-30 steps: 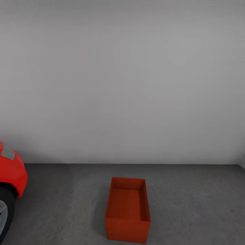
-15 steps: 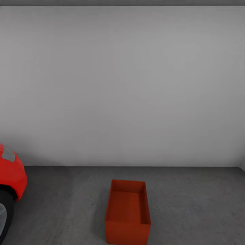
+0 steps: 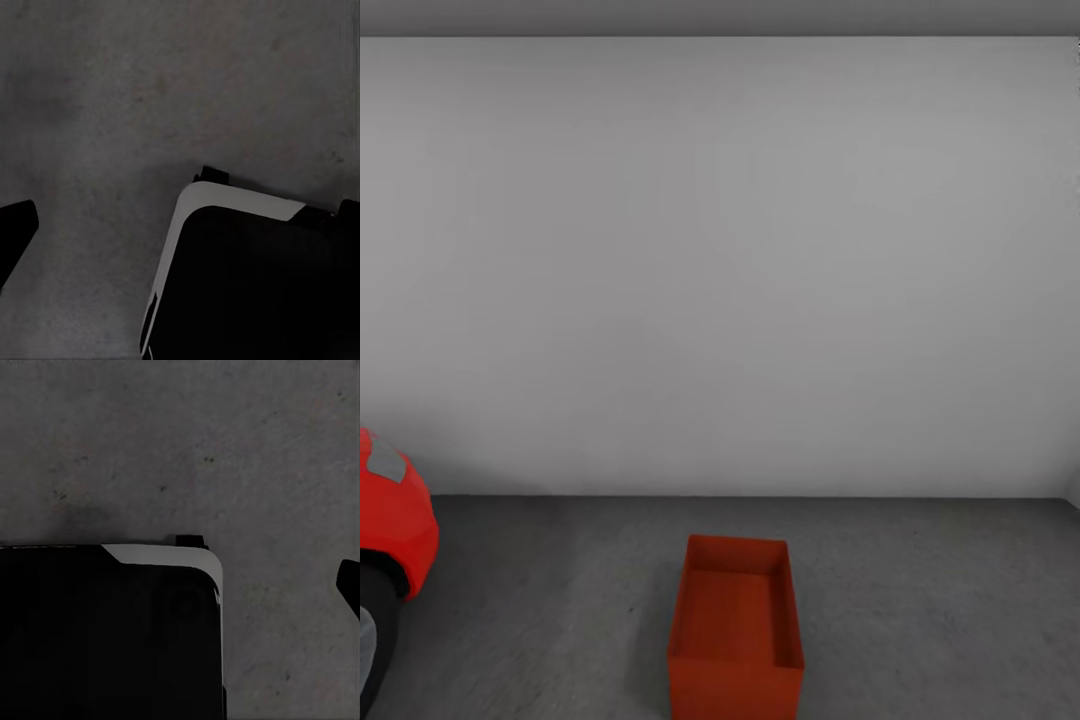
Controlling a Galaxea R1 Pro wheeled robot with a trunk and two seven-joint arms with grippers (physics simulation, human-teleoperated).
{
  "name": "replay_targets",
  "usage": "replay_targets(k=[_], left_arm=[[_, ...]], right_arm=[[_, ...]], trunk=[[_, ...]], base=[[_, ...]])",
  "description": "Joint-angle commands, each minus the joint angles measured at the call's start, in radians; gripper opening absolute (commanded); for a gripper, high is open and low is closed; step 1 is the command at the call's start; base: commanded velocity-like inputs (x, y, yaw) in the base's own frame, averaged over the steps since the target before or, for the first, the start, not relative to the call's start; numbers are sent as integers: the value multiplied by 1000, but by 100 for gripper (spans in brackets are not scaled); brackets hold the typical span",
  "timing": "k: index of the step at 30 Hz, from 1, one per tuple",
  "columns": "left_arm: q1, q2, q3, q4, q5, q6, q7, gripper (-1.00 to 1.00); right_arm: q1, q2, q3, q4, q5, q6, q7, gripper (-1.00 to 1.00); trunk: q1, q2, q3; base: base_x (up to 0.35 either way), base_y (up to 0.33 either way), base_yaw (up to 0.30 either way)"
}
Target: Move the two storage containers from the living room to the garage. In the garage, place one container on the floor and stack the other container on top of it (either order is fine).
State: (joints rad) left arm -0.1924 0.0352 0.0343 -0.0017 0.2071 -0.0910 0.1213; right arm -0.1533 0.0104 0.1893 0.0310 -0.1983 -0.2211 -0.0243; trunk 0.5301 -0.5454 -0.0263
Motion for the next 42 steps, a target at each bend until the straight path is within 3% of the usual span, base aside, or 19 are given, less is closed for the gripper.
replay_targets(k=[1, 9, 42], left_arm=[[-1, 0, 3, 1, 3, -5, 1, 100], [-1, 10, -2, -2, -5, -8, 1, 100], [-1, 9, -2, -9, -5, -9, 1, 100]], right_arm=[[-2, 1, 9, 4, -9, -6, -2, 100], [18, 0, 9, 3, -9, -10, -2, 100], [24, 0, 9, 3, -6, -11, -2, 100]], trunk=[[0, -2, 0], [0, -2, 13], [0, -2, 61]], base=[[0, 0, 0], [0, 0, 0], [0, 0, 0]])
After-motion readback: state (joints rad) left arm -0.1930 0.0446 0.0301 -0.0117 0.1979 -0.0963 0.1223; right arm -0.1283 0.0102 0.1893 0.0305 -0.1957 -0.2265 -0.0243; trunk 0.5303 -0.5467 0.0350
